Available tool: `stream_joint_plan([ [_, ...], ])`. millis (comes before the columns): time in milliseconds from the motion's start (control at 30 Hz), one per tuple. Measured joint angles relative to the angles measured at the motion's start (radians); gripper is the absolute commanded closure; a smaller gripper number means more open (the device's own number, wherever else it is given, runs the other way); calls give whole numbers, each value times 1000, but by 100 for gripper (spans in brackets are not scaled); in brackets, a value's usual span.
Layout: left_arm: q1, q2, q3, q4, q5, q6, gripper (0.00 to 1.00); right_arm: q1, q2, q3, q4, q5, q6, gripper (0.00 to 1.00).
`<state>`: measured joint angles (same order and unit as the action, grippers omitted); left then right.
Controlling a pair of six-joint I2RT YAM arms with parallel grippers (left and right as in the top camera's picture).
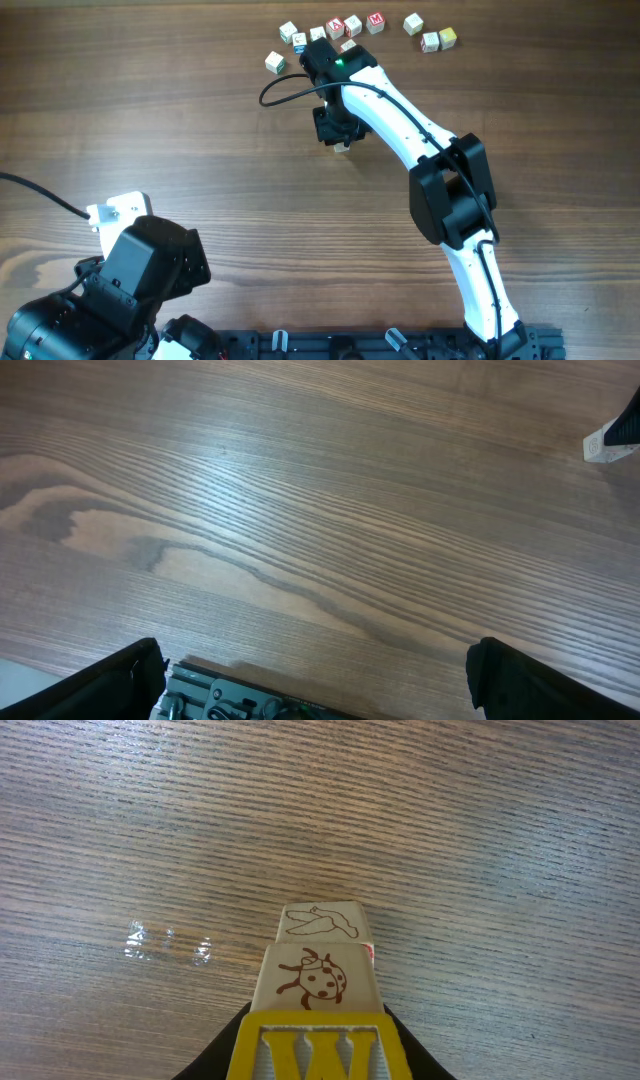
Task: Form a tower
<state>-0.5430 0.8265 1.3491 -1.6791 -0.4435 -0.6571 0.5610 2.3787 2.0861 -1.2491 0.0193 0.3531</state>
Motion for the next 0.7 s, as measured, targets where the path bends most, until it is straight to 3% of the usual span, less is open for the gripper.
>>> stream_joint_plan([
  [700, 0, 0, 0, 0, 0, 0, 0, -6, 0, 0, -7, 0, -26, 84],
])
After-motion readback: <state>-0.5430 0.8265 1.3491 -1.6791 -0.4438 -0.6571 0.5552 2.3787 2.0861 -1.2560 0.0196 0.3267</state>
